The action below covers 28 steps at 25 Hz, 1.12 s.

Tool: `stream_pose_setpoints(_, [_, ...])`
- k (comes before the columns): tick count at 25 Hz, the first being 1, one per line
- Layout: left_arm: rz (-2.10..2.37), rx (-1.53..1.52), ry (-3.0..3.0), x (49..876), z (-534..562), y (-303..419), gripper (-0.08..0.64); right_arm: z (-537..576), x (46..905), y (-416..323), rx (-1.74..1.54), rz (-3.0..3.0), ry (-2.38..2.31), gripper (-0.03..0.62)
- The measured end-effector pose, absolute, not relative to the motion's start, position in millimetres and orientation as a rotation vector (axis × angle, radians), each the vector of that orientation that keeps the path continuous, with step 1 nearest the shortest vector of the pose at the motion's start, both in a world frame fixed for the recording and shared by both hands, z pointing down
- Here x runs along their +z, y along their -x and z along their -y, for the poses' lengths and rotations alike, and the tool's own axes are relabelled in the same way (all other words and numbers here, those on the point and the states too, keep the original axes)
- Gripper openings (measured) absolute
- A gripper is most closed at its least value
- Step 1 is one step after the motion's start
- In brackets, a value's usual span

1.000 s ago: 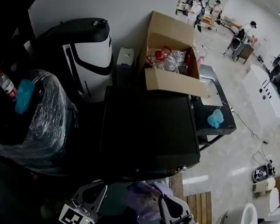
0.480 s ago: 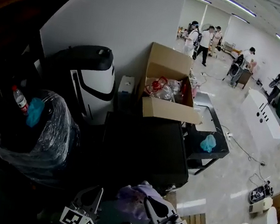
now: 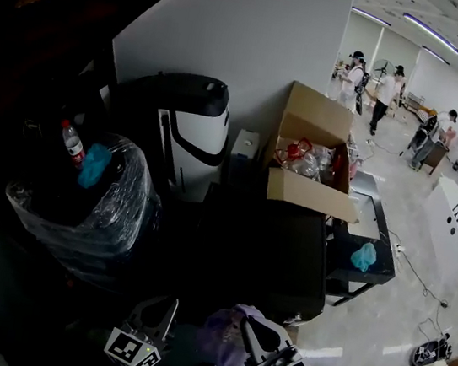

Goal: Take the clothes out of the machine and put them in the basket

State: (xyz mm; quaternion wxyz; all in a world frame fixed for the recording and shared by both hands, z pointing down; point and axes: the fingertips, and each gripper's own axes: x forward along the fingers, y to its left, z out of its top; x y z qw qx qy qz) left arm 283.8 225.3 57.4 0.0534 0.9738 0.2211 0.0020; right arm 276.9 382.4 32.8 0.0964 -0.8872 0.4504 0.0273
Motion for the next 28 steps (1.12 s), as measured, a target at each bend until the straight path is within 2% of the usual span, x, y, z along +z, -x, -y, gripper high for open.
stream_pose_setpoints(16, [-0.110,-0.009,-3.040,61.1,-105.6,-215.9,0.021,-268.6,30.0,-272.0,0.052,-1.754,2.369,0.012])
stream_pose_setpoints(28, [0.265,-0.043,-3.012,62.3,16.2,-102.0,0.021,-135.8,17.8,-195.1,0.032,-2.035,2.154,0.012])
